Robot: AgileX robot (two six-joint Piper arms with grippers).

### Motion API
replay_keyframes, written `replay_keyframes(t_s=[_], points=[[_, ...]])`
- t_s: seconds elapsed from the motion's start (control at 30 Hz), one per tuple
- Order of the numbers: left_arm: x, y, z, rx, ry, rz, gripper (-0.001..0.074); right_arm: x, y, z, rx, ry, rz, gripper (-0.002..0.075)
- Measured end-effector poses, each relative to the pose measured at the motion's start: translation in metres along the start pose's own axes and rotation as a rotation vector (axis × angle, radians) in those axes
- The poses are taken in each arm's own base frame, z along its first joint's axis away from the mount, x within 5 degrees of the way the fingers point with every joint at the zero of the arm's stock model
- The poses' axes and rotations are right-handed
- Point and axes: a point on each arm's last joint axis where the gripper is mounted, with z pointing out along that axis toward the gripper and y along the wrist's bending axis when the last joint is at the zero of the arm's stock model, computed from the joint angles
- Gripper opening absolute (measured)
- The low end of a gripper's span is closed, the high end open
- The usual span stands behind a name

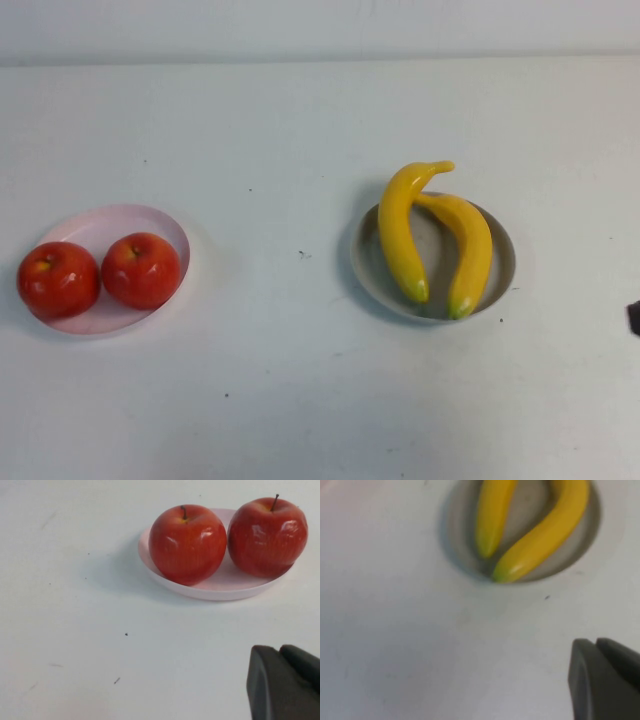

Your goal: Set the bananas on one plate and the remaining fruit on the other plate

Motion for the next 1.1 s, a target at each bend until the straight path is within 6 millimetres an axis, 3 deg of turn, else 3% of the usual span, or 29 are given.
replay_keyframes(t_s=[0.2, 0.3, 0.5, 0.63, 0.83, 1.1], points=[[0.000, 0.000, 0.000, 0.000, 0.000, 0.000, 0.0001, 0.065, -0.024, -0.026, 0.193, -0.327, 0.196, -0.0015], [0.000, 0.000, 0.000, 0.000, 0.000, 0.000, 0.0001, 0.096, -0.029, -0.029, 0.305, -0.423, 0.239, -0.0016], [0.000, 0.000, 0.000, 0.000, 0.000, 0.000, 0.0001, 0.132, -0.026, -0.029, 0.437, -0.580, 0.109, -0.0015], [0.000, 0.000, 0.000, 0.000, -0.002, 0.000, 0.0001, 0.146, -0.026, -0.021, 0.450, -0.665, 0.103, -0.0015], [0.000, 0.000, 0.000, 0.000, -0.002, 0.000, 0.0001, 0.160, -0.029, -0.005, 0.421, -0.635, 0.166, -0.0015], [0.000, 0.000, 0.000, 0.000, -0.002, 0.000, 0.0001, 0.164, -0.028, -0.001, 0.404, -0.595, 0.173, -0.0018]])
